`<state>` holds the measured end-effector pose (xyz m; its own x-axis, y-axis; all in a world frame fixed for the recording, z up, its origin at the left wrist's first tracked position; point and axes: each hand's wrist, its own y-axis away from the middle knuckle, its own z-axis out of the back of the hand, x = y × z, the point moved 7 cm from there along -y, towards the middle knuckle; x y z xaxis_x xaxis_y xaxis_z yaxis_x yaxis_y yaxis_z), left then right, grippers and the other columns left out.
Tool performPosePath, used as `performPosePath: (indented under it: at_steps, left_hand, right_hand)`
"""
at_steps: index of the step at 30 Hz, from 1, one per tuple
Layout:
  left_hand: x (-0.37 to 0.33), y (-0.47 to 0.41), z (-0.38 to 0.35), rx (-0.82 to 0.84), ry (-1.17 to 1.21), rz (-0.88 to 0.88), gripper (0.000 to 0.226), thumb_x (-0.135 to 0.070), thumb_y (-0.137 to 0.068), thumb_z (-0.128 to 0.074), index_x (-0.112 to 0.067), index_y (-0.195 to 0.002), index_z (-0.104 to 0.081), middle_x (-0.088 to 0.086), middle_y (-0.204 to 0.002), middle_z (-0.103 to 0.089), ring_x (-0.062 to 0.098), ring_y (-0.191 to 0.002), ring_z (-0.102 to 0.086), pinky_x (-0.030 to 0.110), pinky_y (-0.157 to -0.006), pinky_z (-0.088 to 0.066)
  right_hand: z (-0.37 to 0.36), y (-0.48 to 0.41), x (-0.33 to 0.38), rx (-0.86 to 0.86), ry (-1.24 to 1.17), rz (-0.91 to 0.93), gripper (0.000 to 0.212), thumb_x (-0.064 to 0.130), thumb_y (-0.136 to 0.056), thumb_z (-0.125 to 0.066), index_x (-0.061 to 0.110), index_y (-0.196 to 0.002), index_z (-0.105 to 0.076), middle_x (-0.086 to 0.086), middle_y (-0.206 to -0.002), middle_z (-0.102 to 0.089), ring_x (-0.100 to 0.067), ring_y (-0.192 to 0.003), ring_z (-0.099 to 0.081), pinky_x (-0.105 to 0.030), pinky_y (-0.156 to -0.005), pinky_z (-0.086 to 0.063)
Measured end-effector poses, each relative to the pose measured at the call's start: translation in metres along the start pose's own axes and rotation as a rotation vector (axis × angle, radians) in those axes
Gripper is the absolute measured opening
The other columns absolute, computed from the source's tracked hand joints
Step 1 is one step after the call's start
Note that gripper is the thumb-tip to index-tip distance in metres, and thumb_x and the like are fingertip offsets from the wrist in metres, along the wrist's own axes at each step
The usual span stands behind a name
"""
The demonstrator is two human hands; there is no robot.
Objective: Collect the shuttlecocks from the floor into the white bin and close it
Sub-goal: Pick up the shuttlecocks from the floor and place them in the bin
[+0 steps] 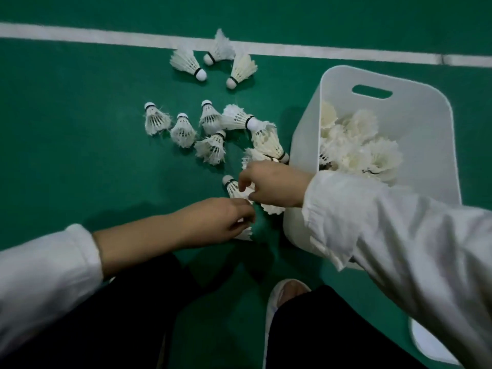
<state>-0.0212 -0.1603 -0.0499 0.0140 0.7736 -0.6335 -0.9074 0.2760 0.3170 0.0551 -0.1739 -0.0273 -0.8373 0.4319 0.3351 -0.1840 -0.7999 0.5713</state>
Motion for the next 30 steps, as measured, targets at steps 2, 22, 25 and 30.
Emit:
performPosePath:
  at_steps: [2,22,25,30]
  left_hand:
    - [0.003,-0.003,-0.007,-0.011,0.024,-0.050,0.023,-0.021,-0.092,-0.050,-0.015,-0.112,-0.058,0.003,-0.115,-0.057,0.023,-0.095,-0.059,0.029,-0.081,-0.044]
    - [0.105,0.068,0.053,-0.315,-0.258,0.295,0.014,-0.024,-0.094,-0.040,-0.020,-0.082,-0.035,-0.002,-0.077,-0.051,0.023,-0.073,-0.055,0.031,-0.059,-0.037]
    - [0.152,0.073,0.088,-0.395,-0.154,0.596,0.021,-0.037,-0.097,-0.035,-0.016,-0.093,-0.033,0.004,-0.070,-0.048,0.026,-0.063,-0.046,0.034,-0.058,-0.034]
    - [0.195,0.059,0.126,-0.546,-0.349,0.774,0.043,-0.039,-0.097,-0.034,-0.006,-0.124,-0.032,0.017,-0.070,-0.055,0.028,-0.058,-0.045,0.036,-0.054,-0.037]
  right_hand:
    - [-0.011,-0.015,-0.001,0.069,0.109,0.023,0.035,0.005,-0.086,-0.051,0.009,-0.121,-0.054,-0.014,-0.120,-0.051,-0.029,-0.110,-0.052,-0.033,-0.090,-0.040]
    - [0.009,-0.053,-0.018,-0.141,-0.154,-0.191,0.025,0.005,-0.086,-0.047,0.008,-0.111,-0.050,-0.014,-0.092,-0.063,-0.027,-0.079,-0.056,-0.030,-0.062,-0.040]
    - [0.017,-0.057,-0.015,-0.169,-0.273,-0.199,0.015,0.011,-0.088,-0.049,0.012,-0.103,-0.052,-0.010,-0.089,-0.064,-0.025,-0.072,-0.063,-0.035,-0.063,-0.050]
    - [0.029,-0.065,-0.006,-0.250,-0.364,-0.183,0.014,0.016,-0.092,-0.049,0.012,-0.104,-0.055,-0.004,-0.090,-0.063,-0.021,-0.069,-0.065,-0.033,-0.063,-0.049]
